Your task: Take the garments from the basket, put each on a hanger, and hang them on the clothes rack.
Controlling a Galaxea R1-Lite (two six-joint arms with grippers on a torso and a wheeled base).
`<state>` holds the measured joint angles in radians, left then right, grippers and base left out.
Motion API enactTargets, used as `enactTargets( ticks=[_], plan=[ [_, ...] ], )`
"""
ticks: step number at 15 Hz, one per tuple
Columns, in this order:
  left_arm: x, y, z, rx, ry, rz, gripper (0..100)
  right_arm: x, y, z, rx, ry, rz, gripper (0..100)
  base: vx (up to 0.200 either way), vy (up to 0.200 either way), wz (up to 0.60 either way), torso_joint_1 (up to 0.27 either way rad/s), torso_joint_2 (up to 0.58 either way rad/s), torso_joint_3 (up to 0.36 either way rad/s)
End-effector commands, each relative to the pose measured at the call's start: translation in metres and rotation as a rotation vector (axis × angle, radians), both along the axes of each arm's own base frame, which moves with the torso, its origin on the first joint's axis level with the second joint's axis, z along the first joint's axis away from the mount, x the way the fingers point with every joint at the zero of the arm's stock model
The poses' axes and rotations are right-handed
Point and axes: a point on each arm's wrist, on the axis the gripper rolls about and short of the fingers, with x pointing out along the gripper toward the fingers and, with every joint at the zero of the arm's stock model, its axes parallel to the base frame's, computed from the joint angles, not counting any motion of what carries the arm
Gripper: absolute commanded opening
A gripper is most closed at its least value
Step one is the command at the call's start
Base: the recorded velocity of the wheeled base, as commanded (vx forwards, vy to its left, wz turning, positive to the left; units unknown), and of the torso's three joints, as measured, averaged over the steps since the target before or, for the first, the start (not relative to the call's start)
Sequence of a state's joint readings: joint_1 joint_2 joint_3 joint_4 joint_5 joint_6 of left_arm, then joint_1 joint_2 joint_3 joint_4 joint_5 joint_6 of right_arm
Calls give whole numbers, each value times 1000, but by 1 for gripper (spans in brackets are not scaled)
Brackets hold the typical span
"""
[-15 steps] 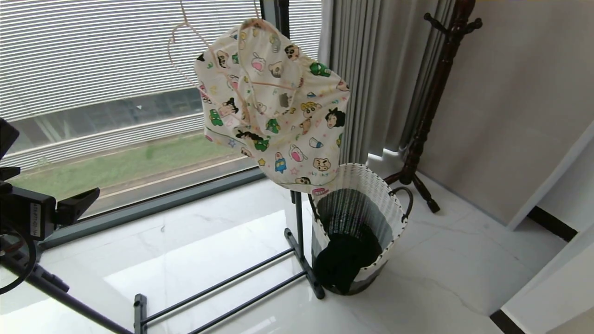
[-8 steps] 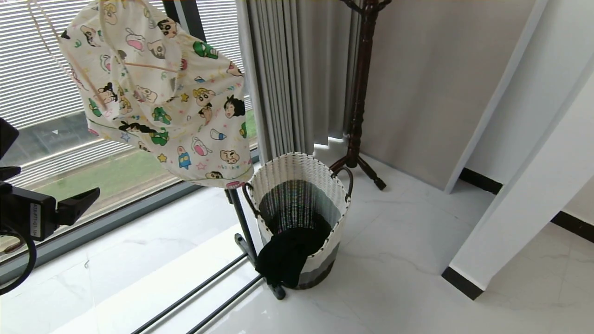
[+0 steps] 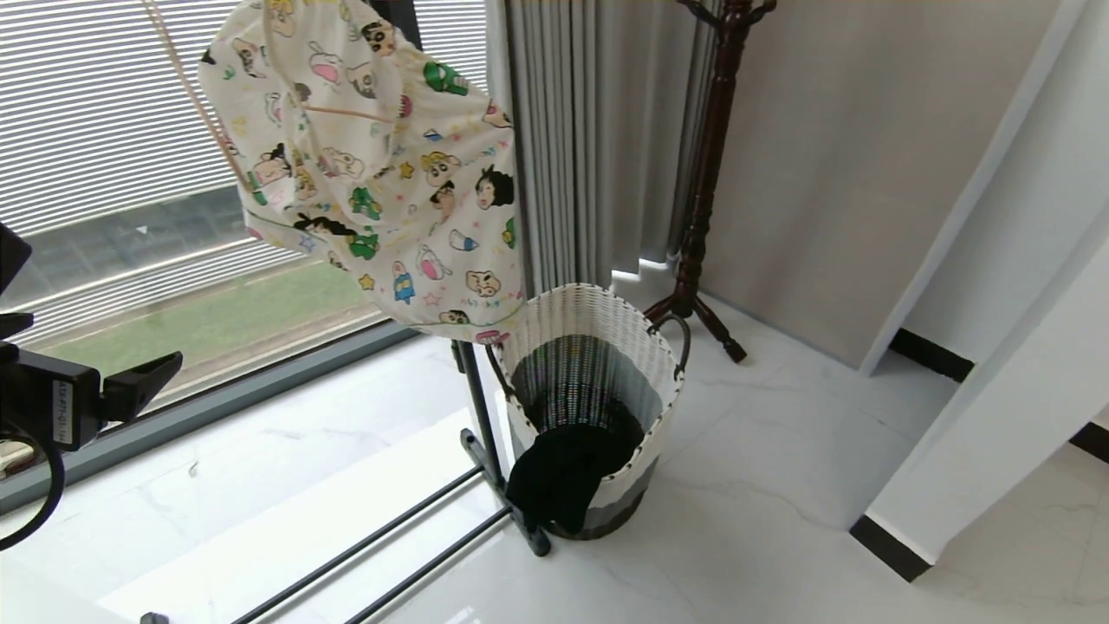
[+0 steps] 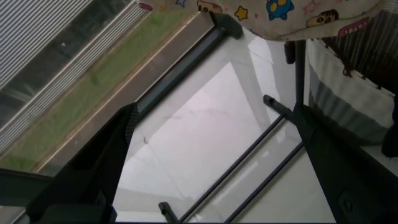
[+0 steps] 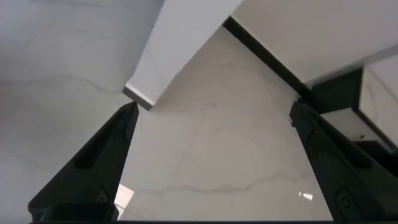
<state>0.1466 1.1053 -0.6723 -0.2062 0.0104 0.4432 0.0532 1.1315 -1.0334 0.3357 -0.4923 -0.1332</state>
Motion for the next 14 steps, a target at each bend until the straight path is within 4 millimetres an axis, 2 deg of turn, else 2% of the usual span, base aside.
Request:
enactTargets(
  ticks=[1, 14],
  plan=[
    [1, 0, -1, 0, 3, -1, 100, 2, 2, -3, -1, 7, 16, 100, 0, 0, 600, 2, 7, -2],
    [2, 0, -2, -1, 8, -1, 100, 11, 5, -7, -3, 16, 27, 100, 0, 0, 600, 2, 4, 3]
  ],
)
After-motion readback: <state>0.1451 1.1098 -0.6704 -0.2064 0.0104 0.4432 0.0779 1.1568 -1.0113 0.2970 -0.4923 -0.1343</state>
